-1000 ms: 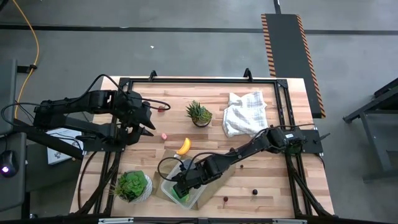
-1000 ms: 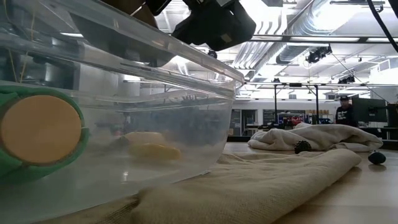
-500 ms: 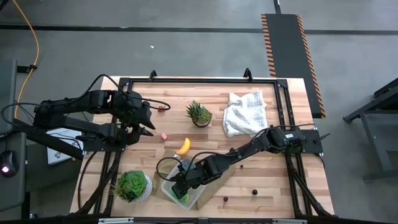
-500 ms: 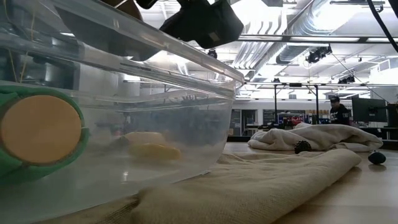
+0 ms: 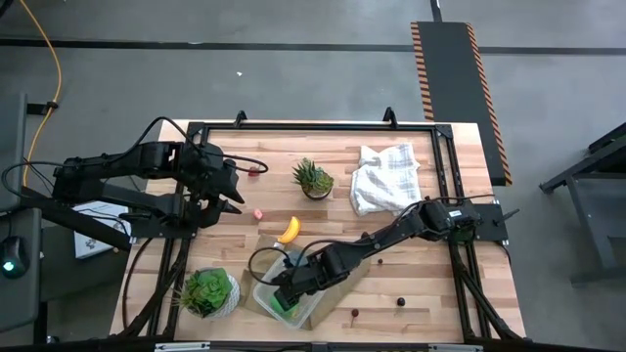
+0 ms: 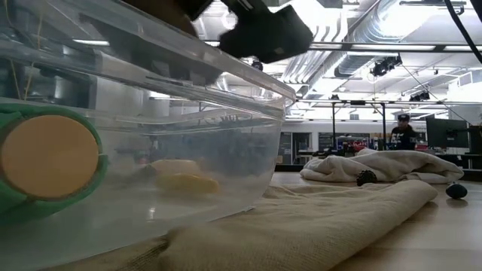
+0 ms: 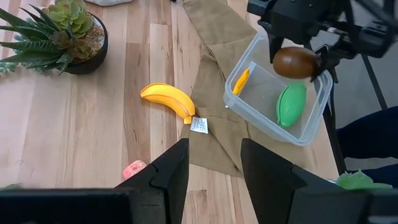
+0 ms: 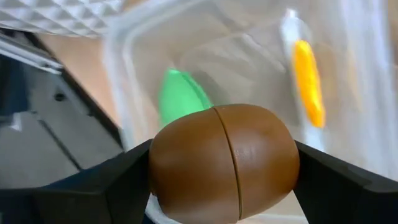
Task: Pick and placing Produce into tupperware
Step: Put the kiwi into the container, then put the strawberry into the container
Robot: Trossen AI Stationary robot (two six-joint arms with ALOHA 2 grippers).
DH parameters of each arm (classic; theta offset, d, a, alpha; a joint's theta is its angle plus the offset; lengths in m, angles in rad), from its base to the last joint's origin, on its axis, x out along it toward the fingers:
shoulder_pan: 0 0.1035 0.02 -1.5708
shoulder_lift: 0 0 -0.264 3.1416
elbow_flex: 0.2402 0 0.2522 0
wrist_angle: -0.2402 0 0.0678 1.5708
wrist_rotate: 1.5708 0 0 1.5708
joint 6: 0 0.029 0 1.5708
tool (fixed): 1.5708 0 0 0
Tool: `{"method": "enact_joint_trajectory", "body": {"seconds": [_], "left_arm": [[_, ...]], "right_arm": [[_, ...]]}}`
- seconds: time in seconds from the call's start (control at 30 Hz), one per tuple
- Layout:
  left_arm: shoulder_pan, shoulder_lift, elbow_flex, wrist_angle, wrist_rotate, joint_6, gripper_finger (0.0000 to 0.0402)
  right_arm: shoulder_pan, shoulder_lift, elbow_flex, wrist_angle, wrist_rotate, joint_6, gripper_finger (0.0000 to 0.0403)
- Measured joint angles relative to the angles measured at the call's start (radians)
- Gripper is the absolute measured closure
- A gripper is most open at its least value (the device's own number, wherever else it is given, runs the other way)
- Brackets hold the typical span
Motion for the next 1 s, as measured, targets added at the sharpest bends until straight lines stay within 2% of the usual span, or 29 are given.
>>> {"method": "enact_joint_trajectory", "body": {"seconds": [0.17, 0.43, 0.67, 1.0], "left_arm": [[0.0, 0.0, 0.0, 0.0, 0.0, 0.0, 0.0268], [0.0, 0.0, 0.0, 0.0, 0.0, 0.0, 0.0268], [0.0, 0.0, 0.0, 0.0, 0.0, 0.0, 0.0268], [0.0, 0.0, 0.0, 0.0, 0.0, 0.0, 0.0268]], "right_arm": [[0.0, 0.0, 0.0, -0.03, -0.042, -0.009, 0.0076], [0.0, 0.0, 0.0, -0.027, -0.044, -0.003, 0.0038], [0.0, 0.0, 0.0, -0.019, -0.041, 0.017, 0.0036], [-0.009, 0.0, 0.008, 0.082, -0.045, 0.015, 0.0036]]}}
